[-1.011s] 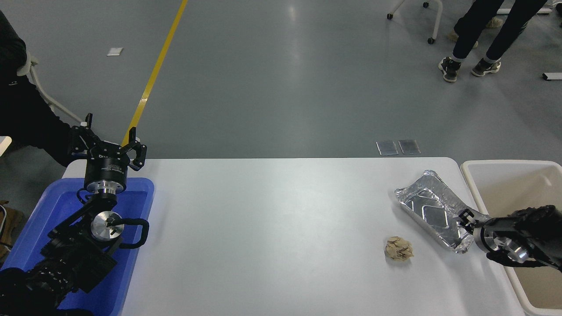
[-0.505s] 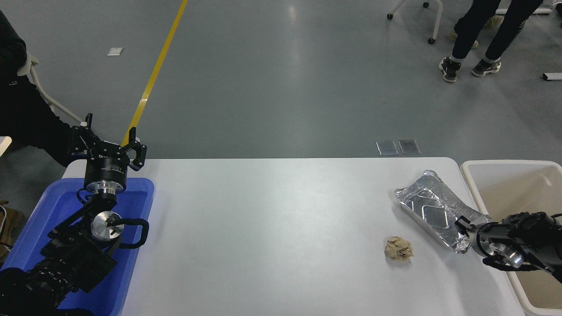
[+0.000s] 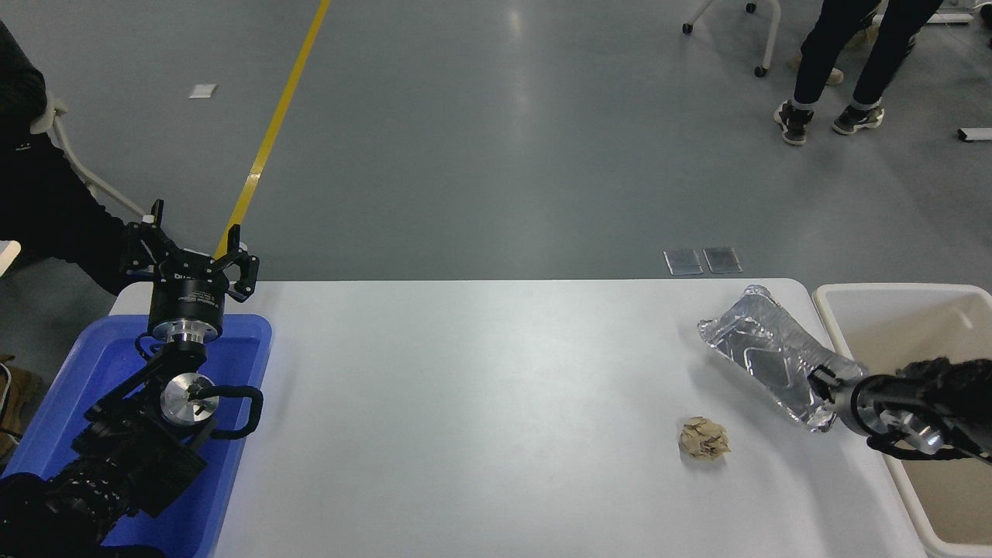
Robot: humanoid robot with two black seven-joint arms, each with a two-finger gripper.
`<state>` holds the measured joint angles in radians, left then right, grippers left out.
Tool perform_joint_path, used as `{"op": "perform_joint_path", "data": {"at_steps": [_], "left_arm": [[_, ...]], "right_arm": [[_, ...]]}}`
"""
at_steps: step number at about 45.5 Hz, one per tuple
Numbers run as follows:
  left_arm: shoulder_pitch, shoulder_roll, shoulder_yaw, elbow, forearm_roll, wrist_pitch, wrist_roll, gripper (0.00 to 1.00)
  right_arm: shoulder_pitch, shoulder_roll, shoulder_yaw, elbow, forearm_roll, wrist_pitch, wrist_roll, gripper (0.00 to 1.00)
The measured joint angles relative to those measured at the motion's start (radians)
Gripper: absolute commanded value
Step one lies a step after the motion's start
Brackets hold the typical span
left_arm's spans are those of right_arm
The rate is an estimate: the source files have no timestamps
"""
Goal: Pick up foil plate and place in dustbin
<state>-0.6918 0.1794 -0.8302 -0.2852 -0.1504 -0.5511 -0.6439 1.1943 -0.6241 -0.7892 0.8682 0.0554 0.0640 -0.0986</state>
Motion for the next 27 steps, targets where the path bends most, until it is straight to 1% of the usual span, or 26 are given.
{"op": "perform_joint_path", "data": {"at_steps": [6,10,19,27], "left_arm": [[0.000,0.000,0.000,0.000,0.000,0.000,0.000,0.99],[0.000,0.000,0.000,0.000,0.000,0.000,0.000,0.99],[0.000,0.000,0.000,0.000,0.000,0.000,0.000,0.99],[0.000,0.000,0.000,0.000,0.000,0.000,0.000,0.99]], "right_arm": [[0.128,-0.121,0.007,0.082,-0.088,0.088,-0.008,0.00],[0.227,-0.201,0.010,0.135,-0.151,0.150,-0.026,0.00],[0.456,-0.364,0.013,0.238,-0.283,0.298,-0.091,0.00],[0.646,-0.475,0.014,0.302,-0.382,0.420,-0.146,0.00]]}}
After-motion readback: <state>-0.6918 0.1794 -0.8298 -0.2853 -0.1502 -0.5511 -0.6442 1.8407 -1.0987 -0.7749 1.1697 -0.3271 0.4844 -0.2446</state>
